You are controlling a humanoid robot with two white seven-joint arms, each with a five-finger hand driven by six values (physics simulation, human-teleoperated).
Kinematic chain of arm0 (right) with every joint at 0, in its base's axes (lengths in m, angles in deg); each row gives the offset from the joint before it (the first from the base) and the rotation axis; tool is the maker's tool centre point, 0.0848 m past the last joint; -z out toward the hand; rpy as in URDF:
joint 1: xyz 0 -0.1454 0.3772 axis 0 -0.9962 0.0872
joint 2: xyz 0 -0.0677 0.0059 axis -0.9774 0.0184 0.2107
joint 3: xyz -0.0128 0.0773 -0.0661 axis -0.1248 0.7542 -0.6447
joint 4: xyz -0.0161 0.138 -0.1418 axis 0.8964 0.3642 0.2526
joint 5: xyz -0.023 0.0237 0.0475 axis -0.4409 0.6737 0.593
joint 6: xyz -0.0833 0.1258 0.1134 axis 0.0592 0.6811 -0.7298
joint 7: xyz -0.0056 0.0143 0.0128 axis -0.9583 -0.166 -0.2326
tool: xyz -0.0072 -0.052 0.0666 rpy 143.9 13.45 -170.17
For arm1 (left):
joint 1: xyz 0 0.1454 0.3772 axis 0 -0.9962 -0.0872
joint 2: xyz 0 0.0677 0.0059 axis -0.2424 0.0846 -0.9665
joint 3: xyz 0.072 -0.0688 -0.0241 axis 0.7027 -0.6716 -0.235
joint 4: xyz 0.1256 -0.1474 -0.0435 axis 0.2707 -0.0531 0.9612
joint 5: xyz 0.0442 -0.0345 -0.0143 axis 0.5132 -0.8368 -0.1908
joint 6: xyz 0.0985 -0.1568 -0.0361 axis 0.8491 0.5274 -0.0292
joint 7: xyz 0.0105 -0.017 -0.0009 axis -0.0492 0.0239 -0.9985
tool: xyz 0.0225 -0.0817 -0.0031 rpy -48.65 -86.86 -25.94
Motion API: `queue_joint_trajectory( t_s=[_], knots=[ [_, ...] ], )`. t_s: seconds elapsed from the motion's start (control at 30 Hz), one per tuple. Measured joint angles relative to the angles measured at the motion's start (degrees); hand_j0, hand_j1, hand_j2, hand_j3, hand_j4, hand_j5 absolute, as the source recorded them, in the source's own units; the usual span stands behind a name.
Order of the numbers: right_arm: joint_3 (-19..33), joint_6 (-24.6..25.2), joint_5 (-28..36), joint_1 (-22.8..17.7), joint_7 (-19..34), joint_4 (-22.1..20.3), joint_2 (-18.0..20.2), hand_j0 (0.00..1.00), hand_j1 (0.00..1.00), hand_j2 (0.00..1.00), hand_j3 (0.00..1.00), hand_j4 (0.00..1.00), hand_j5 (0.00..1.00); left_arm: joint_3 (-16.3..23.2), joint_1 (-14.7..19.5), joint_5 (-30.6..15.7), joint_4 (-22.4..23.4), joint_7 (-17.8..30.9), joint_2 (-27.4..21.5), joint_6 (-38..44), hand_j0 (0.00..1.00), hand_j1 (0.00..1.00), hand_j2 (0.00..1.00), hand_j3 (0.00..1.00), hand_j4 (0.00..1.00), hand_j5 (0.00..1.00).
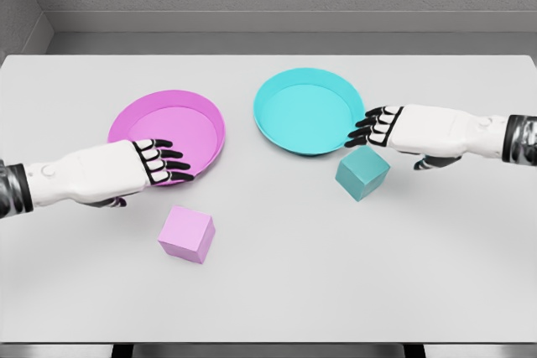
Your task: Place the blocks in the corresponding plates according to their colors
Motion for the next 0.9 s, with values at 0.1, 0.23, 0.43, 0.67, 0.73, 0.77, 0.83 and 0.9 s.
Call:
queue_joint_trajectory(
  t_s=[0.1,0.23,0.43,0.67,0.73,0.77,0.83,0.9],
  knots=[
    [-1.7,0.0,-0.1,1.1,1.2,0.1,-0.3,1.0,1.0,1.0,1.0,1.0,1.0,0.0,-0.9,-1.5,-0.1,0.0,-0.3,0.0,1.0,1.0,1.0,1.0,1.0,1.0],
    [-5.3,0.0,-0.1,5.1,1.8,2.0,-2.2,1.0,1.0,1.0,1.0,1.0,1.0,0.1,-2.7,-3.9,-0.1,0.0,-1.3,0.0,1.0,1.0,1.0,1.0,1.0,1.0],
    [-7.7,0.0,-0.1,6.0,2.4,3.2,-3.5,0.99,0.99,0.99,0.99,0.99,0.99,0.1,-4.3,-7.3,-0.1,-0.1,-3.1,0.0,1.0,1.0,1.0,1.0,1.0,1.0],
    [-9.9,0.0,-0.1,8.0,3.0,3.4,-3.9,0.99,0.99,0.99,0.99,0.99,0.99,0.3,-4.6,-9.6,-0.1,0.0,-3.6,0.0,1.0,1.0,1.0,1.0,1.0,1.0],
    [-10.4,0.0,-0.1,8.1,3.1,3.5,-4.2,0.99,0.99,0.99,0.99,0.99,0.99,0.3,-4.7,-9.7,-0.1,0.0,-3.5,0.0,1.0,1.0,1.0,1.0,1.0,1.0],
    [-10.8,0.0,-0.1,8.3,3.2,3.6,-4.4,0.99,0.99,0.99,0.99,0.99,0.99,0.3,-4.9,-9.7,-0.1,-0.1,-3.4,0.0,1.0,1.0,1.0,1.0,1.0,1.0],
    [-11.4,0.0,-0.1,8.4,3.5,3.7,-5.0,0.99,0.99,0.99,0.99,0.99,0.99,0.4,-5.2,-9.9,-0.1,-0.1,-3.2,0.0,1.0,1.0,1.0,1.0,1.0,1.0],
    [-11.8,0.0,-0.1,8.4,3.7,3.8,-5.3,0.99,0.99,0.99,0.99,0.99,0.99,0.3,-5.5,-10.3,-0.1,-0.1,-3.1,0.0,1.0,1.0,1.0,1.0,1.0,1.0]
  ],
)
